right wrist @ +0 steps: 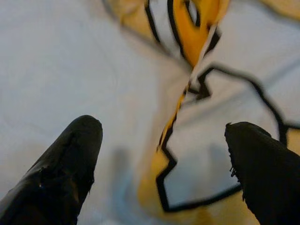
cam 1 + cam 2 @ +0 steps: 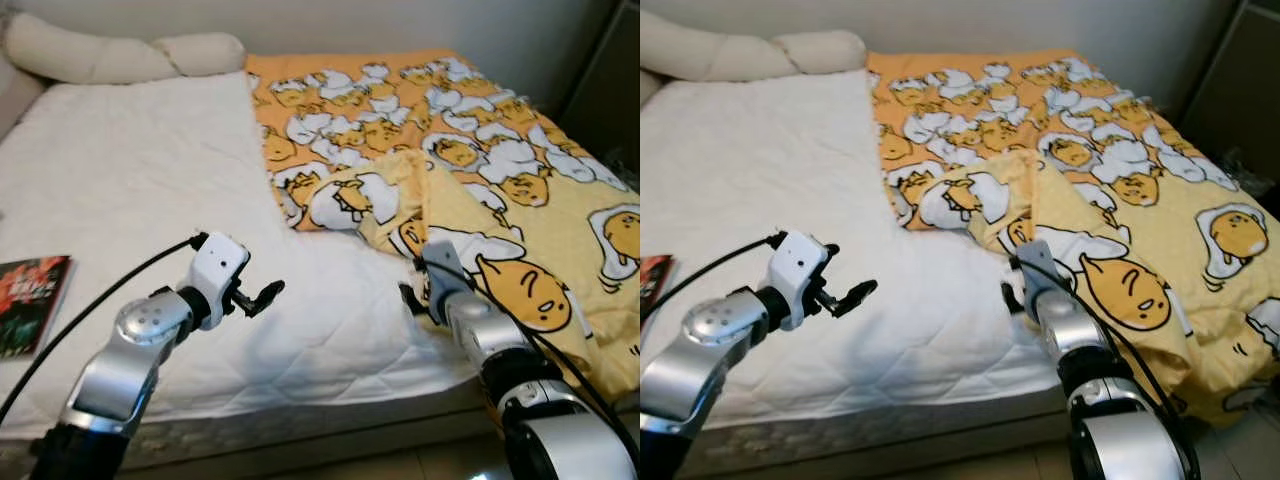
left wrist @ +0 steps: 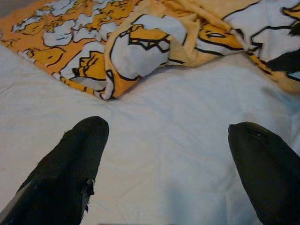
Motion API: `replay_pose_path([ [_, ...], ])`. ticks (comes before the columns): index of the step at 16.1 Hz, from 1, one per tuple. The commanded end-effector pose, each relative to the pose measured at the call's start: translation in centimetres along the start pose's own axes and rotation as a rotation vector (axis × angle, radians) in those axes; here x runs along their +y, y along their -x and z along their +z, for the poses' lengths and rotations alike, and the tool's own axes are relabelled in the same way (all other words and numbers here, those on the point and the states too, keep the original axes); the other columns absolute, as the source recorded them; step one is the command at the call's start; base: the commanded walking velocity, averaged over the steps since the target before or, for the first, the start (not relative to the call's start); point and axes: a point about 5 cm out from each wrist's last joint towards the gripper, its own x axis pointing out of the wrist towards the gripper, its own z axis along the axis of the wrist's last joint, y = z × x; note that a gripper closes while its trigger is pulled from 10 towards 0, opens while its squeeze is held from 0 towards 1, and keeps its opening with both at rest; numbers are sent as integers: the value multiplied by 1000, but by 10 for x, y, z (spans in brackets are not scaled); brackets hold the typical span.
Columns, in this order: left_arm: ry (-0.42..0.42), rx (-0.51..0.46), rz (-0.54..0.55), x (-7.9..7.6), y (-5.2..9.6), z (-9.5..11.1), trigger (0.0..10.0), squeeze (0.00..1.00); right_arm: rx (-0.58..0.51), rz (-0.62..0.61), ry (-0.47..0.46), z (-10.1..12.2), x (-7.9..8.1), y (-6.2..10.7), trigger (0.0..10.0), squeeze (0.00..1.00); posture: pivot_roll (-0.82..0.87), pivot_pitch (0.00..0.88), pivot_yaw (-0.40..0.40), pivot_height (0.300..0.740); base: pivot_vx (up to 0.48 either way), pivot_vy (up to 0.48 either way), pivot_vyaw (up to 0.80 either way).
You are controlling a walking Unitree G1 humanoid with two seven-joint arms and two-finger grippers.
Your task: Clean up the room
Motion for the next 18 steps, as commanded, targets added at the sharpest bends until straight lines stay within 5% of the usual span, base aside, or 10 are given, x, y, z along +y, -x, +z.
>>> replay_pose_path([
  [1,-4,12,-33,-2,3,1,10000,0,-3,-33,1,3,-7,-1,10000,0,111,0,20,740,0,0,0],
  [9,-65,144,-164,-2,52,5,10000,0,54,-98,41,-12,-21,-3,10000,0,362,55,23,740,0,0,0],
  [10,-76,165,-172,-3,60,6,10000,0,74,-105,51,-19,-22,-3,7373,0,399,101,33,740,0,0,0],
  [11,-70,168,-170,-3,63,7,10000,0,82,-115,62,-22,-23,-2,7216,0,408,112,39,740,0,0,0],
  [14,-61,179,-177,-6,73,11,10000,0,114,-157,49,-35,-27,-1,4431,0,421,160,59,740,0,0,0],
  [16,-51,191,-191,-11,79,12,10000,0,126,-184,38,-40,-31,1,4078,0,425,171,63,740,0,0,0],
  [18,-43,195,-199,-14,81,14,10000,0,135,-246,27,-47,-39,3,1725,0,426,177,65,740,0,0,0],
])
